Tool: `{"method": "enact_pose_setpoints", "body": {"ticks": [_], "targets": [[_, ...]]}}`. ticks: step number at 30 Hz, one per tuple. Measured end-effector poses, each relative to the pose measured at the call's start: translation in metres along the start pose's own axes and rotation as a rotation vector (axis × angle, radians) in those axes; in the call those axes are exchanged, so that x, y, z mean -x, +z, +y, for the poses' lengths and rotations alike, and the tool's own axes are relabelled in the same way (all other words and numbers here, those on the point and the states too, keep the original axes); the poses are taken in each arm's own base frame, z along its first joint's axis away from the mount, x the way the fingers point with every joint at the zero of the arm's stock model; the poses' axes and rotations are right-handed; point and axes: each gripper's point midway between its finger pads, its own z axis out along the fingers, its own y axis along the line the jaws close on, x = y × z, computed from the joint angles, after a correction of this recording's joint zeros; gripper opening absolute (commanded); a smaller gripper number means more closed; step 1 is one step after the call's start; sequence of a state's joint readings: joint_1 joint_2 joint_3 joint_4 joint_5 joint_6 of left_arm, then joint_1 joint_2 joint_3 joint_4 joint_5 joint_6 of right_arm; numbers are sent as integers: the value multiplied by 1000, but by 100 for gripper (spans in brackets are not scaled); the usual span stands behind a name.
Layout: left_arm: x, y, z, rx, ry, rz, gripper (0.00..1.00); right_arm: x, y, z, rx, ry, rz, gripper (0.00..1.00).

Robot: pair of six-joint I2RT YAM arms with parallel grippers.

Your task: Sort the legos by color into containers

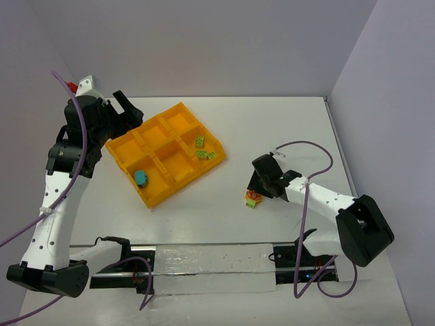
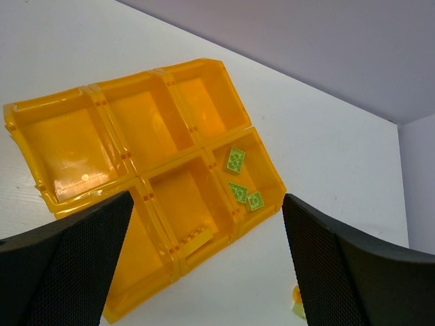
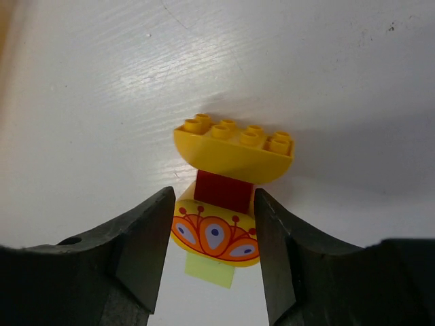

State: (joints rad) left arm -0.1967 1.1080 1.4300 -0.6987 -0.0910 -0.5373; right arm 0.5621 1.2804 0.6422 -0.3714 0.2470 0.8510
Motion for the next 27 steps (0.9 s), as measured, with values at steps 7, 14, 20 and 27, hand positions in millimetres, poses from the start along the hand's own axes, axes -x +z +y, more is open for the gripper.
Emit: {"method": "enact_pose_setpoints", "body": {"ticks": [7,14,20,27], "targets": [[-2,1,1,1,1,7,99,4,-4,3,15,-9,-12,80],[-5,2,0,-5,1,14,99,7,-9,3,27,-35,-25,65],[-6,3,0,-9,1,17,99,1,1,-2,-8,-71,4,61],[-6,3,0,-10,1,17,99,-1,13,0,-29,-95,26,44]]}}
